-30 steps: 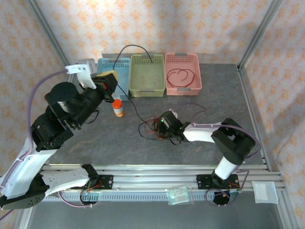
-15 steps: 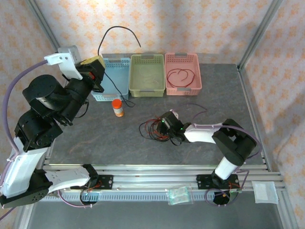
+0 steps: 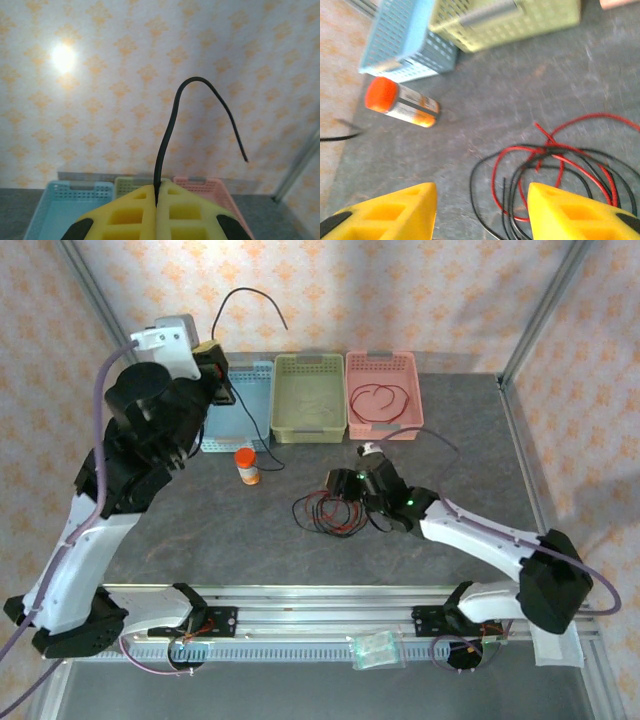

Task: Untangle the cables

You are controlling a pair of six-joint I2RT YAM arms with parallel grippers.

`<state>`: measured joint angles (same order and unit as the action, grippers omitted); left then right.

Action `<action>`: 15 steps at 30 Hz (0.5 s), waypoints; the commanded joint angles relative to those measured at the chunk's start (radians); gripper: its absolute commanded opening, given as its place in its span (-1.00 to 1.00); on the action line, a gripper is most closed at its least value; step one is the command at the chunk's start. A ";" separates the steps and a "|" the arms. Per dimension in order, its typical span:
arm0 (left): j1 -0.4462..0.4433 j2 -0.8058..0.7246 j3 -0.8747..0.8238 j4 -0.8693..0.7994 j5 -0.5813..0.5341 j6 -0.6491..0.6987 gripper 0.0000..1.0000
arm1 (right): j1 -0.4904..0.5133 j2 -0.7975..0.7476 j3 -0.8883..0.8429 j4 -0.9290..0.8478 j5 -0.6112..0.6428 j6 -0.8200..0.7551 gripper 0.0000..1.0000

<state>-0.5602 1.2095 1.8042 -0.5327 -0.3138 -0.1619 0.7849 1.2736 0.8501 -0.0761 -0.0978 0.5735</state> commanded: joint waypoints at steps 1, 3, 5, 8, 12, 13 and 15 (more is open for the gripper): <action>0.084 0.036 -0.004 0.088 0.083 0.029 -1.00 | 0.002 -0.047 0.052 -0.065 0.050 -0.063 0.04; 0.136 0.071 0.013 0.112 0.103 0.039 -1.00 | 0.002 -0.063 0.081 -0.083 0.049 -0.077 0.08; 0.185 0.110 0.038 0.124 0.120 0.030 -1.00 | 0.002 -0.081 0.097 -0.089 0.049 -0.089 0.12; 0.250 0.167 0.081 0.140 0.160 0.016 -1.00 | 0.001 -0.102 0.109 -0.103 0.059 -0.093 0.16; 0.313 0.232 0.095 0.201 0.176 0.039 -1.00 | 0.002 -0.139 0.104 -0.115 0.083 -0.092 0.17; 0.334 0.248 0.093 0.218 0.191 0.042 -1.00 | 0.002 -0.142 0.103 -0.118 0.085 -0.090 0.17; 0.378 0.294 0.102 0.247 0.221 0.044 -1.00 | 0.002 -0.144 0.097 -0.123 0.083 -0.089 0.17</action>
<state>-0.2325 1.4651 1.8683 -0.3763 -0.1497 -0.1429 0.7849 1.1477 0.9333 -0.1688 -0.0505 0.4995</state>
